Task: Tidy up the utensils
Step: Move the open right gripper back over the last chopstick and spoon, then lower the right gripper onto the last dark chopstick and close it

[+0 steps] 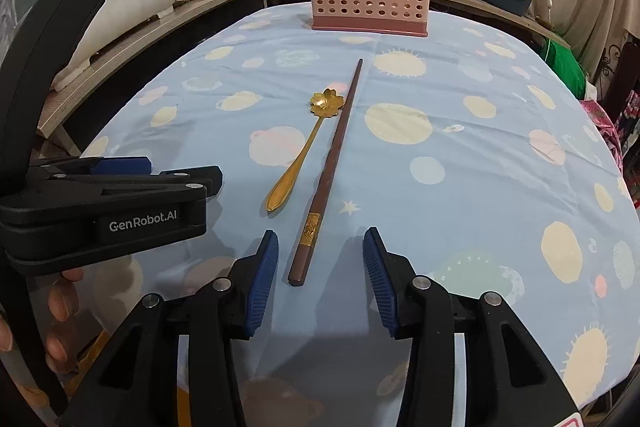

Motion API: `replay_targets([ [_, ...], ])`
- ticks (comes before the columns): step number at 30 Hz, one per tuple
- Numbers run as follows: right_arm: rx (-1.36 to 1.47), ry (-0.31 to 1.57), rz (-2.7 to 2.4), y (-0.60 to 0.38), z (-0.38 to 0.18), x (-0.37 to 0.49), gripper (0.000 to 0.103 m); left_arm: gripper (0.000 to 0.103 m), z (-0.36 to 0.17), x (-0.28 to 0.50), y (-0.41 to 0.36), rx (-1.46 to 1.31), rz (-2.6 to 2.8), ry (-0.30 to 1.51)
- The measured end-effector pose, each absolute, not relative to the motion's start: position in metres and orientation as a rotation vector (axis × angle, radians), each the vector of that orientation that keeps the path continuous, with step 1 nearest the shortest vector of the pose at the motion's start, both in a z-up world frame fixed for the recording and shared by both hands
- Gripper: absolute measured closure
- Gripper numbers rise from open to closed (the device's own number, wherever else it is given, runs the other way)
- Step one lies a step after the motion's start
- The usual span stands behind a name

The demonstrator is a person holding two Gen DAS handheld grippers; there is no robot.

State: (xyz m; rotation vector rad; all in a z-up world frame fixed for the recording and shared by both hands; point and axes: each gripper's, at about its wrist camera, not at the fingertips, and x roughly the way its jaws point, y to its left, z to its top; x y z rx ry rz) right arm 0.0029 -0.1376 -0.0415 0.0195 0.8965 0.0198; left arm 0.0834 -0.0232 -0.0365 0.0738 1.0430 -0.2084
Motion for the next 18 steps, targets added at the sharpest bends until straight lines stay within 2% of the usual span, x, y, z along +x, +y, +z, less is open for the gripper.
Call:
replay_targets([
  [3,0.006,0.891,0.005,-0.139,-0.042,0.002,0.069,0.031,-0.037,0.084,-0.023,0.071,-0.208,1.045],
  [8,0.033,0.886,-0.021,-0.147,-0.041,0.001,0.088,0.026,-0.037,0.083,-0.024,0.069,-0.212,1.046],
  [11,0.052,0.885,-0.033,-0.153,-0.041,0.002,0.095,0.022,-0.037,0.081,-0.026,0.067,-0.225,1.044],
  [14,0.07,0.883,-0.054,-0.161,-0.041,0.002,0.096,0.017,-0.035,0.077,-0.029,0.07,-0.237,1.035],
  [18,0.087,0.878,-0.089,-0.174,-0.041,0.002,0.096,0.016,-0.034,0.076,-0.036,0.064,-0.265,1.037],
])
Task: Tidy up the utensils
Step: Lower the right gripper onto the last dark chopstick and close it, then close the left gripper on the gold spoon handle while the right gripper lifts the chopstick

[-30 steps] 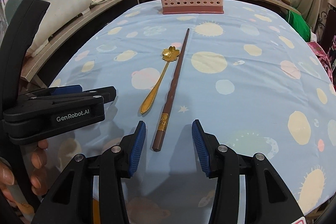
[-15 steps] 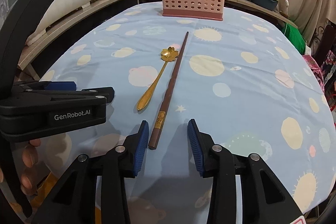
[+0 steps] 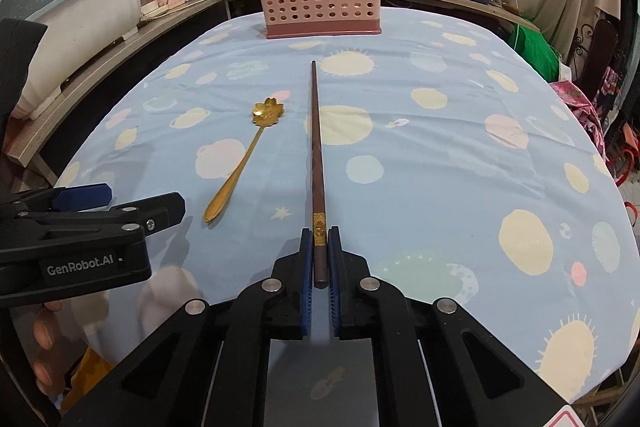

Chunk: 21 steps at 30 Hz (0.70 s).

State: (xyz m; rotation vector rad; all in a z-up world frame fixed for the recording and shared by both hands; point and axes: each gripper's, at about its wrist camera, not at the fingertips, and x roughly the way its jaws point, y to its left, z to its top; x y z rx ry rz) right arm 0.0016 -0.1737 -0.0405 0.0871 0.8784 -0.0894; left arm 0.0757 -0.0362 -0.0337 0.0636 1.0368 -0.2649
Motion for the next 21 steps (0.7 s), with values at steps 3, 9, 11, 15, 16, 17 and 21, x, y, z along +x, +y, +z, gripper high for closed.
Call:
replay_targets([
  [3,0.111,0.875,-0.118,-0.186,-0.041,0.0,0.096,0.016,-0.034,0.075,-0.045,0.052,-0.295,1.05],
  [9,0.17,0.872,-0.127,-0.203,-0.042,-0.002,0.096,0.017,-0.036,0.074,-0.071,0.093,-0.341,1.046],
  [11,0.16,0.868,-0.13,-0.201,-0.042,-0.001,0.096,0.023,-0.038,0.074,-0.076,0.105,-0.344,1.042],
  [15,0.159,0.863,-0.128,-0.201,-0.042,-0.002,0.096,0.038,-0.036,0.075,-0.08,0.129,-0.34,1.024],
  [16,0.158,0.862,-0.128,-0.201,-0.042,-0.002,0.096,0.042,-0.036,0.075,-0.079,0.132,-0.336,1.021],
  [17,0.157,0.861,-0.127,-0.2,-0.042,-0.002,0.096,0.046,-0.036,0.075,-0.079,0.135,-0.335,1.018],
  [21,0.148,0.858,-0.13,-0.2,-0.042,-0.003,0.096,0.067,-0.034,0.074,-0.079,0.147,-0.342,1.011],
])
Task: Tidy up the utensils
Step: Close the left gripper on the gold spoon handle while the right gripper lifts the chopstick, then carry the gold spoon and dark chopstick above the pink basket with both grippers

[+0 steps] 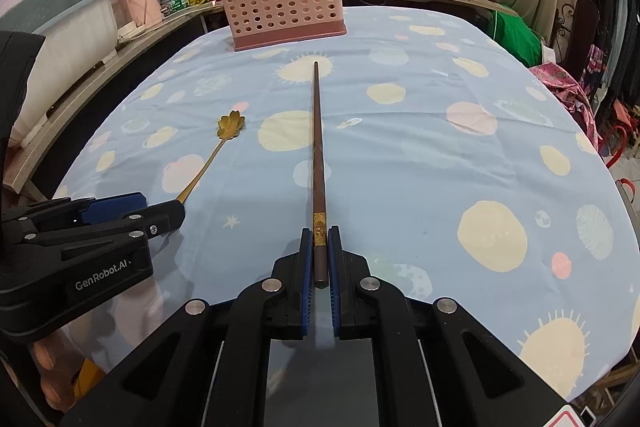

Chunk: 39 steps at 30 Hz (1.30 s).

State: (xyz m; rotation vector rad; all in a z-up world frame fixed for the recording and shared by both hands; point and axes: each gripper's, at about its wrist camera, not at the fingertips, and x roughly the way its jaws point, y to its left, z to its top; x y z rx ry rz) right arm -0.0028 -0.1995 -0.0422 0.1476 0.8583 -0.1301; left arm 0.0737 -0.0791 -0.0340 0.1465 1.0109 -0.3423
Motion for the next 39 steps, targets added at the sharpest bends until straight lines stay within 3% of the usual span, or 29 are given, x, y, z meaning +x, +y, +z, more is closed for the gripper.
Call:
replay_targets([
  [5,0.148,0.859,-0.129,-0.199,-0.042,-0.003,0.096,0.09,-0.033,0.071,-0.08,0.157,-0.351,1.006],
  [23,0.193,0.862,-0.102,-0.201,-0.033,-0.006,0.096,0.092,-0.026,0.069,-0.075,0.121,-0.355,1.044],
  [39,0.223,0.78,-0.073,-0.208,0.011,-0.011,0.096,0.093,0.015,0.069,-0.062,0.042,-0.379,0.987],
])
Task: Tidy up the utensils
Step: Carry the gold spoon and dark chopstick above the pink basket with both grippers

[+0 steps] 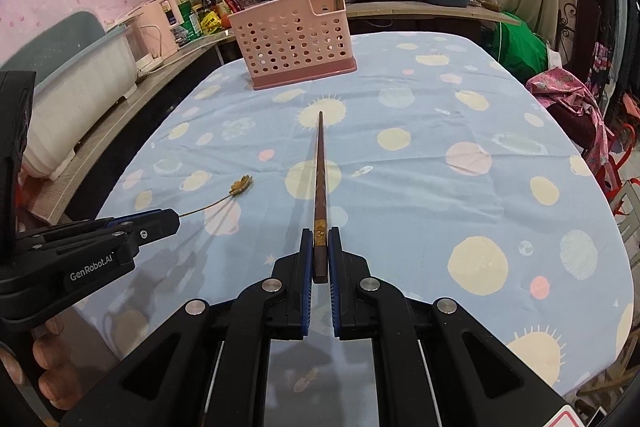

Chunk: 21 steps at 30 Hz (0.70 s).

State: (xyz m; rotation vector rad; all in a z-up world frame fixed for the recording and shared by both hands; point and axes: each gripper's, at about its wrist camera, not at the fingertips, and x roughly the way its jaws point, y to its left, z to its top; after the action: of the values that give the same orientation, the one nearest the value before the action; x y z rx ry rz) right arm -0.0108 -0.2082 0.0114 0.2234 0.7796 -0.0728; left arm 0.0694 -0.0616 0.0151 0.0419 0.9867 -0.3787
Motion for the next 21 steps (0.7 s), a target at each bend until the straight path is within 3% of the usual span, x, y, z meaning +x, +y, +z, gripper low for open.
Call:
replay_targets([
  [9,0.248,0.703,-0.056,-0.217,0.047,-0.006,0.096,0.095,0.043,0.073,-0.055,0.0,-0.39,0.939],
  [10,0.253,0.694,-0.052,-0.218,0.052,-0.005,0.096,0.102,0.046,0.074,-0.056,-0.002,-0.394,0.936],
  [21,0.264,0.577,-0.022,-0.229,0.102,0.017,0.096,0.103,0.074,0.088,-0.06,-0.003,-0.416,0.889],
])
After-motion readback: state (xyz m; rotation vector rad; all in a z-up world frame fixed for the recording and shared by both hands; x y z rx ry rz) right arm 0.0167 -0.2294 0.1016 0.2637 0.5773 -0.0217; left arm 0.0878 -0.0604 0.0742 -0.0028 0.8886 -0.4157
